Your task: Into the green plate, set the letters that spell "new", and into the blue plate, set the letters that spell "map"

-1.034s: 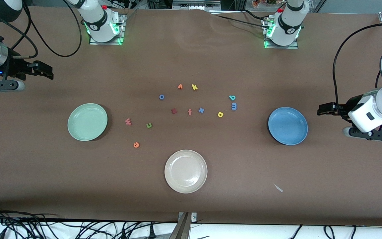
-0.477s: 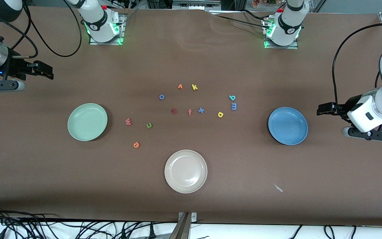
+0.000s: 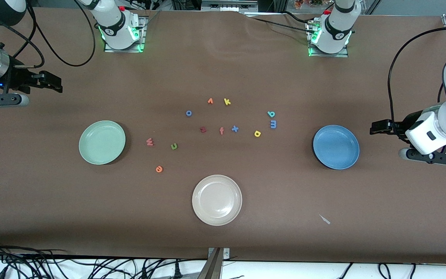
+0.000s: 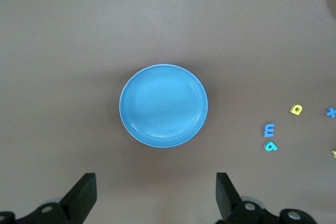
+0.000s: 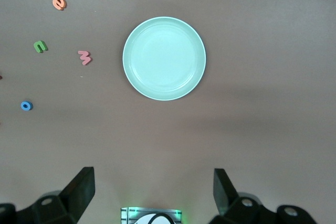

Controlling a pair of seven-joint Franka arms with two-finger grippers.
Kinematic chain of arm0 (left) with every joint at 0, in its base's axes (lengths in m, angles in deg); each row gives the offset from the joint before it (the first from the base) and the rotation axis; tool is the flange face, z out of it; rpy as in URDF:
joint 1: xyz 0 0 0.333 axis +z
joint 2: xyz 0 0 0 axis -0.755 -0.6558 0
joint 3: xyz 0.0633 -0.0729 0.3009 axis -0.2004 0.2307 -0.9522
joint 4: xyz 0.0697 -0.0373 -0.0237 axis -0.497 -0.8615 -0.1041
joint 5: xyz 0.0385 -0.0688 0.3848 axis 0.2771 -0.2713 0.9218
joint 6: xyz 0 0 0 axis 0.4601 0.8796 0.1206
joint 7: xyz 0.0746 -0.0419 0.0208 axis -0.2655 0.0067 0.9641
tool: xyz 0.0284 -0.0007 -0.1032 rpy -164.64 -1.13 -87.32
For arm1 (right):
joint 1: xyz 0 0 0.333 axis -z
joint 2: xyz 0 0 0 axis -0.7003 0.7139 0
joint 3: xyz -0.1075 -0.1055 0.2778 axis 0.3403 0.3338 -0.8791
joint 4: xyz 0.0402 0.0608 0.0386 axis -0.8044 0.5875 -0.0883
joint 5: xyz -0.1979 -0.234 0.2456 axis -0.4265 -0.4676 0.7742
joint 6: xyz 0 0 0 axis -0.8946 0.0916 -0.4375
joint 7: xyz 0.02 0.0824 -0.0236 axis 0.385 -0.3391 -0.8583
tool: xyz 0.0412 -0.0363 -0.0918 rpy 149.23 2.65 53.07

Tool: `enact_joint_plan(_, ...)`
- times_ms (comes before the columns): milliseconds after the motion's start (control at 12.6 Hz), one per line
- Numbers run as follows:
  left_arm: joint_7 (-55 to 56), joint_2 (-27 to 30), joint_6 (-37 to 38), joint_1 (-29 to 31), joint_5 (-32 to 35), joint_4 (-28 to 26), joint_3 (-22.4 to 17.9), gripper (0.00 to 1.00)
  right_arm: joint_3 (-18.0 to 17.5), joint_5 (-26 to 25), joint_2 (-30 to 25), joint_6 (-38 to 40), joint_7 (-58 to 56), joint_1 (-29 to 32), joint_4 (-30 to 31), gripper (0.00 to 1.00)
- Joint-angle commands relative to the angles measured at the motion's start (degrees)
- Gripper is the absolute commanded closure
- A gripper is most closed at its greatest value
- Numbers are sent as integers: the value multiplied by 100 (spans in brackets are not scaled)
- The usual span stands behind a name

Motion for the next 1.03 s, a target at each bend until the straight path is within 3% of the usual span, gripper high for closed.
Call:
enact_joint_plan(0, 5, 4, -22, -21, 155, 6, 5, 0, -25, 10, 46, 18, 33, 16, -125, 0)
enact_joint_plan(954, -4, -5, -40, -21, 164, 6, 5, 0, -25, 89, 46, -211, 24, 16, -125, 0)
